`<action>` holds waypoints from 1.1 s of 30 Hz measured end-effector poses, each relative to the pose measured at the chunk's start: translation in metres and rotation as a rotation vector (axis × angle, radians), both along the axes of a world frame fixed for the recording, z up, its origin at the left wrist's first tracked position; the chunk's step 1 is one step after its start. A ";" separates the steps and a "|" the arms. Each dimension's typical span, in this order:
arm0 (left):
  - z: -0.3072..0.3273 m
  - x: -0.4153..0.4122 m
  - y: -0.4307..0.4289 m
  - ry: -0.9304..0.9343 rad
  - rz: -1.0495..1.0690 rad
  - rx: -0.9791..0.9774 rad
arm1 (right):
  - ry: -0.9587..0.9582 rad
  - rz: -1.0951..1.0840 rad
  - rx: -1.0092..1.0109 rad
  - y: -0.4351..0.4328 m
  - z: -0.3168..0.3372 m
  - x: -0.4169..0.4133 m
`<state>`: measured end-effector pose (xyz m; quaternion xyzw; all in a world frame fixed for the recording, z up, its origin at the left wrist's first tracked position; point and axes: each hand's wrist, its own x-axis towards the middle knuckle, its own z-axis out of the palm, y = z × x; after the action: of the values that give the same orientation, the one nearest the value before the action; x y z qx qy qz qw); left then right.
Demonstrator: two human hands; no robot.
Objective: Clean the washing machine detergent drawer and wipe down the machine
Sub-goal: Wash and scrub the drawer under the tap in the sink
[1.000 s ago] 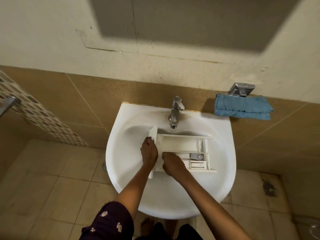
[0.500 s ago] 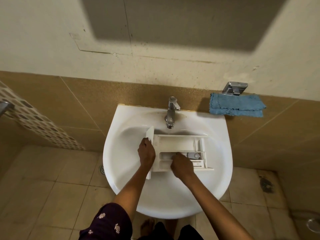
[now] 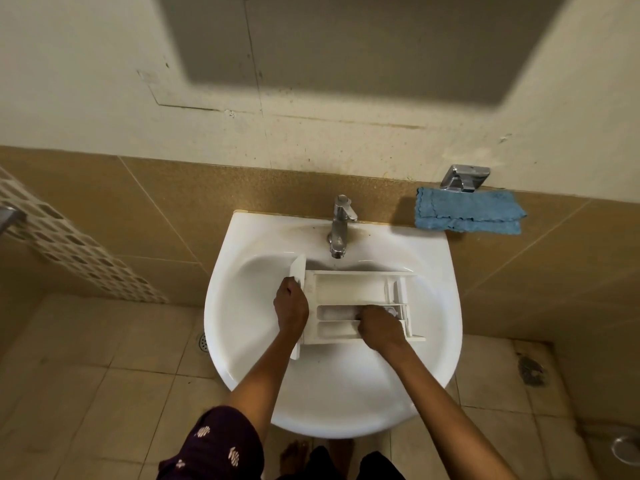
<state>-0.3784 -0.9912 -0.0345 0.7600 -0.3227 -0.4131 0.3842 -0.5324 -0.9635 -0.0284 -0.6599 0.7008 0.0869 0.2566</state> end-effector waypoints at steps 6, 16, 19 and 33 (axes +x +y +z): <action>0.001 0.000 0.000 0.003 0.000 0.012 | -1.145 -0.829 -0.024 -0.043 0.042 -0.004; -0.001 0.000 0.000 -0.009 -0.016 -0.009 | -1.676 -1.336 0.351 -0.094 0.041 0.037; -0.001 0.001 0.000 -0.006 -0.016 -0.004 | -1.589 -1.341 0.349 -0.104 0.035 0.041; 0.006 0.000 0.002 -0.001 -0.020 0.000 | -1.465 -1.365 0.217 -0.103 0.041 0.037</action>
<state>-0.3787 -0.9896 -0.0287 0.7568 -0.3305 -0.4166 0.3800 -0.4952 -1.0662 0.0124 0.0187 0.5867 -0.4425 0.6780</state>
